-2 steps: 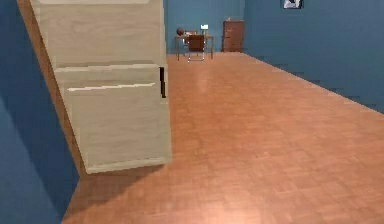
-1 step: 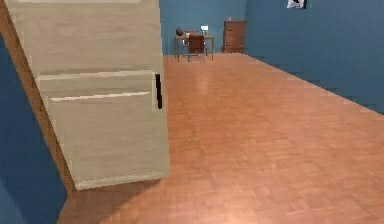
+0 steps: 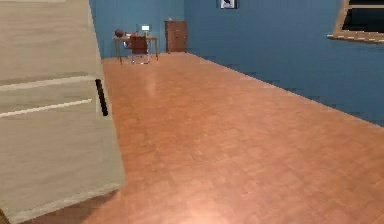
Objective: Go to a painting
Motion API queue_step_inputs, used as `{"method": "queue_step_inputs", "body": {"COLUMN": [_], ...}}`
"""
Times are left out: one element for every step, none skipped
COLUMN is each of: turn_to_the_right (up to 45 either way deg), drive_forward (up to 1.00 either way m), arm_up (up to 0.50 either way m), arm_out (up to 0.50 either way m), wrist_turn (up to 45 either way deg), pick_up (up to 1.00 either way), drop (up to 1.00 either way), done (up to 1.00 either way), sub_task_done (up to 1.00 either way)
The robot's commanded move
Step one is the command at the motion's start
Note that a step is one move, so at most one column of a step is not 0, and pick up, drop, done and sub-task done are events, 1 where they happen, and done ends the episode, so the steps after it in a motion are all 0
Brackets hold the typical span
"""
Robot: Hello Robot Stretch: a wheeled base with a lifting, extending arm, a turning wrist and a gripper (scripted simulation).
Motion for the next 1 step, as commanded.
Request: {"method": "queue_step_inputs", "body": {"turn_to_the_right": [0.0], "drive_forward": [1.0], "arm_up": [0.0], "arm_out": [0.0], "wrist_turn": [0.0], "pick_up": [0.0], "drop": [0.0], "done": [0.0], "sub_task_done": [0.0]}}
